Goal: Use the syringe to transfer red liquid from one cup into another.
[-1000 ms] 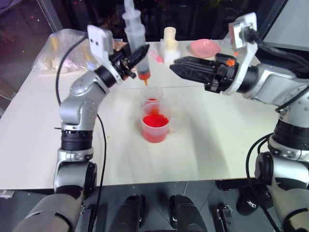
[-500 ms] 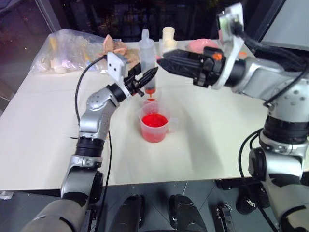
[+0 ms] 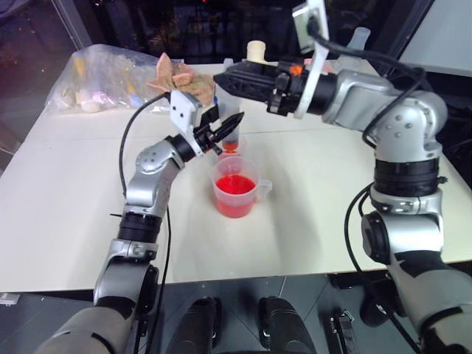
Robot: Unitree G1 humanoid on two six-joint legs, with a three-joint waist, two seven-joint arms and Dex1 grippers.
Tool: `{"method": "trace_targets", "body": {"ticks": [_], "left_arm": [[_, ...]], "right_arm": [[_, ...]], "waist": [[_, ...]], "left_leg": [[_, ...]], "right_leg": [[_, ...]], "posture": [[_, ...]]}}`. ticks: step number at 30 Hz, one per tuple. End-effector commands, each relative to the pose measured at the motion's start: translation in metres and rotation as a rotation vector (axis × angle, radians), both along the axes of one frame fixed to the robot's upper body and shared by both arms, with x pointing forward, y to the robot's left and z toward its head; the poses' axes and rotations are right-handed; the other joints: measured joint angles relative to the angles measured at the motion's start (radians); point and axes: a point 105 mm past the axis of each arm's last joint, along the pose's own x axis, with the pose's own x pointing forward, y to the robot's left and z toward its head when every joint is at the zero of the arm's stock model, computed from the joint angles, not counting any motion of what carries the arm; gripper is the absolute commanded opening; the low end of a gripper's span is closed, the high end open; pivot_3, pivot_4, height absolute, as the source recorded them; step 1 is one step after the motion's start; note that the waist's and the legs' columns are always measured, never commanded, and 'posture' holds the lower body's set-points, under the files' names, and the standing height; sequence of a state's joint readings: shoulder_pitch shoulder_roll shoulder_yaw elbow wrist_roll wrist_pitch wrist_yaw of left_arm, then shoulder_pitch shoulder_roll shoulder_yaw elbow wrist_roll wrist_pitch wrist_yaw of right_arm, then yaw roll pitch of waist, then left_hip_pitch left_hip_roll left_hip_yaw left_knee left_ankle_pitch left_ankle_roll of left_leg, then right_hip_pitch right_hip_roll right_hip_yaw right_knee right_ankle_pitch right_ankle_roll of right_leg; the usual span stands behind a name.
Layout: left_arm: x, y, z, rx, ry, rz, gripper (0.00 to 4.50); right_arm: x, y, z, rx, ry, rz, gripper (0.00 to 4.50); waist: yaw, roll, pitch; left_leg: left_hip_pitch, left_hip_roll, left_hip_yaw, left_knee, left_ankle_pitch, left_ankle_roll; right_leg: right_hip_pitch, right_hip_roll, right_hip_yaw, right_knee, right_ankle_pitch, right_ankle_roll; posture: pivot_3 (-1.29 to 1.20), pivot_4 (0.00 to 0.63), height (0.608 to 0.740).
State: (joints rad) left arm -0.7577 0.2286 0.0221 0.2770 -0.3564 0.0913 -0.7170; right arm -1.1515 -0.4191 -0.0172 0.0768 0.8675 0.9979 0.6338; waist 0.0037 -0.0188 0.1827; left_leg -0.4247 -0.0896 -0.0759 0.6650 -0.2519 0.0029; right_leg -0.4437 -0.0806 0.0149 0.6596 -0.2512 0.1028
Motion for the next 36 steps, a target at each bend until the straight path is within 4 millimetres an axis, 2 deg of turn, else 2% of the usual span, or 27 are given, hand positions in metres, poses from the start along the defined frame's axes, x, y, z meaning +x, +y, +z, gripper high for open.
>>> {"method": "trace_targets", "body": {"ticks": [1, 11, 19, 24, 36], "left_arm": [[-0.008, -0.002, 0.017, -0.008, -0.076, -0.012, 1.47], [-0.011, -0.003, 0.017, -0.008, -0.078, -0.013, 1.47], [-0.009, -0.002, 0.018, -0.009, -0.080, -0.008, 1.47], [-0.009, -0.003, 0.019, -0.012, -0.081, -0.010, 1.47], [-0.011, -0.004, 0.024, -0.019, -0.095, -0.014, 1.47]], "right_arm": [[-0.002, 0.002, 0.017, 0.018, -0.077, 0.001, 2.87], [0.001, 0.003, 0.019, 0.026, -0.088, -0.006, 2.87], [-0.010, -0.013, 0.027, 0.024, -0.110, -0.013, 2.87], [-0.010, -0.018, 0.026, 0.019, -0.107, -0.036, 2.87], [0.003, -0.007, 0.013, 0.006, -0.074, -0.033, 2.87]], "waist": [[0.000, 0.000, 0.000], [-0.002, 0.000, 0.000], [-0.001, 0.000, 0.000], [-0.002, 0.000, 0.000], [-0.017, 0.000, 0.000]], "left_leg": [[0.000, 0.000, 0.000, 0.000, 0.000, 0.000], [0.000, 0.000, 0.000, 0.000, 0.000, 0.000], [0.000, 0.000, 0.000, 0.000, 0.000, 0.000], [0.000, 0.000, 0.000, 0.000, 0.000, 0.000], [0.000, 0.000, 0.000, 0.000, 0.000, 0.000]], "right_leg": [[0.000, 0.000, 0.000, 0.000, 0.000, 0.000], [0.000, 0.000, 0.000, 0.000, 0.000, 0.000], [0.000, 0.000, 0.000, 0.000, 0.000, 0.000], [0.000, 0.000, 0.000, 0.000, 0.000, 0.000], [0.000, 0.000, 0.000, 0.002, 0.000, 0.000]], "posture": [[0.00, 0.150, 0.740], [0.00, 0.150, 0.740], [0.00, 0.150, 0.740], [0.00, 0.150, 0.740], [0.00, 0.150, 0.740]]}}
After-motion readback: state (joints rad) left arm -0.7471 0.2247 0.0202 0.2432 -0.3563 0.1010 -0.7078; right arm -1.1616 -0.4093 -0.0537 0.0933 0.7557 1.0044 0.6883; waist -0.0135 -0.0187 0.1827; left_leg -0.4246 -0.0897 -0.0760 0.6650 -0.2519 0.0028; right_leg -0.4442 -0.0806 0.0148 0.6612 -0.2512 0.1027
